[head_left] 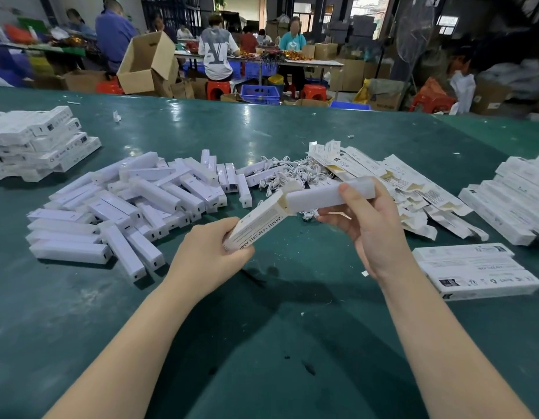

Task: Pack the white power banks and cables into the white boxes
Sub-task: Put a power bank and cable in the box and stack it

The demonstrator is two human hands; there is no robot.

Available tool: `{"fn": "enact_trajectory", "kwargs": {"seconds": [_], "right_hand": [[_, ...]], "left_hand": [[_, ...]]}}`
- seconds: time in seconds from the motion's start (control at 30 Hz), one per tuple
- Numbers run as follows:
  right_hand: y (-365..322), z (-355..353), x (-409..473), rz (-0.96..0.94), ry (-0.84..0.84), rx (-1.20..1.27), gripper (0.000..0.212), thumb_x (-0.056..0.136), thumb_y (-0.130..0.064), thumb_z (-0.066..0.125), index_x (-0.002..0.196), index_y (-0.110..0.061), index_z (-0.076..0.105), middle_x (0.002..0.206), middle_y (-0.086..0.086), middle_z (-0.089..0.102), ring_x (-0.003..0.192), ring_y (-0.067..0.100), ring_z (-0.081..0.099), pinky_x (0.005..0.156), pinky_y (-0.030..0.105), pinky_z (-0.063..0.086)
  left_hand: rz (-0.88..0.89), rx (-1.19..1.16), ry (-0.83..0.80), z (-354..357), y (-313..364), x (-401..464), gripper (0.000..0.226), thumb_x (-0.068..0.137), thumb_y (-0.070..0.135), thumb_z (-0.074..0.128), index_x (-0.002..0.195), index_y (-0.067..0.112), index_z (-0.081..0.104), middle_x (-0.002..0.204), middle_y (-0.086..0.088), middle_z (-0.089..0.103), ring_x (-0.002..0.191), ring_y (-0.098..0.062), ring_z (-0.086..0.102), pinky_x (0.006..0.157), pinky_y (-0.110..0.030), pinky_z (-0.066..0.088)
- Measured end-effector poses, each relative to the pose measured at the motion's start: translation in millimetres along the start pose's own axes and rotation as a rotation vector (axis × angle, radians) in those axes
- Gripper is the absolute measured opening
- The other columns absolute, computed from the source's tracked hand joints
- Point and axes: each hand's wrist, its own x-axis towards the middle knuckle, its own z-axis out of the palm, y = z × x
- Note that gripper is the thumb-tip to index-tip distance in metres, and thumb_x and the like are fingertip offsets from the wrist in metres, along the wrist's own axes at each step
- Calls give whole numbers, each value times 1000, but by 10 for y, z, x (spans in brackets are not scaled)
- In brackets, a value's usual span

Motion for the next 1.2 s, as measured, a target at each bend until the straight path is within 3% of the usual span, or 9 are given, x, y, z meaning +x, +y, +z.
{"fn": "enact_trajectory", "kwargs": {"seconds": [0.1, 0.3, 0.5, 0.6, 0.8, 0.9, 1.0, 1.1, 1.2], "right_hand": [[-12, -8, -1, -81, -29, -147, 9, 88, -22, 62, 94, -19, 57, 87, -8, 62, 81, 11, 66, 68, 27, 57], [66, 93, -129, -165, -144, -340, 36, 85, -25, 68, 108, -34, 42, 84, 8, 71, 70, 15, 63, 68, 23, 51], [220, 253, -240, -283, -178, -629, 31, 90, -43, 57, 121, -42, 55, 134, -4, 46, 127, 9, 42, 95, 23, 45], [264, 287, -279, -222, -239, -579, 42, 90, -53, 49, 131, -46, 45, 137, -14, 42, 133, 4, 36, 100, 12, 37], [385, 93, -39, -182, -29, -834, 38, 97, -14, 51, 133, -25, 49, 124, -12, 51, 121, 11, 48, 100, 21, 37], [502, -97, 186, 30, -121, -1205, 48, 96, -7, 44, 143, -17, 45, 137, 7, 50, 132, 26, 38, 105, 28, 27], [615, -182, 301, 170, -264, -1439, 54, 97, -11, 38, 150, -24, 37, 147, 8, 43, 137, 28, 29, 110, 38, 29], [670, -174, 358, 136, -296, -1556, 47, 98, -14, 40, 143, -25, 49, 141, 4, 52, 131, 28, 39, 105, 40, 37], [624, -148, 373, 34, -135, -1443, 28, 93, -15, 52, 111, -21, 72, 103, -1, 72, 105, 24, 61, 90, 34, 49]], "left_hand": [[39, 80, -54, -15, 22, -27, 12, 68, 35, 54, 73, 25, 52, 60, 10, 53, 52, -10, 43, 51, -28, 36], [47, 43, -107, 35, 89, -47, 13, 67, 34, 52, 72, 22, 49, 57, 8, 49, 51, -11, 39, 51, -29, 35], [-21, -129, -69, 46, 129, -60, 22, 68, 37, 55, 82, 21, 61, 68, 0, 60, 55, -15, 48, 56, -35, 45], [-67, -189, -10, 40, 158, -48, 18, 71, 38, 57, 83, 26, 63, 68, 2, 61, 56, -15, 51, 58, -42, 49], [-144, -402, 122, 9, 159, -4, 5, 87, 34, 64, 84, 38, 63, 62, 9, 60, 57, -8, 54, 68, -44, 57], [-145, -404, 154, -11, 156, 4, 9, 88, 30, 63, 82, 37, 62, 62, 9, 58, 56, -7, 53, 67, -44, 57], [-142, -404, 152, 0, 166, 7, 12, 89, 29, 62, 84, 41, 62, 67, 5, 60, 57, -8, 53, 65, -44, 56], [-144, -401, 133, 4, 175, 8, 11, 89, 28, 62, 84, 38, 62, 63, 7, 58, 56, -9, 50, 64, -46, 55], [-146, -369, 126, 1, 169, 12, 6, 85, 31, 61, 79, 30, 60, 62, 5, 54, 56, -13, 49, 64, -48, 55]]}}
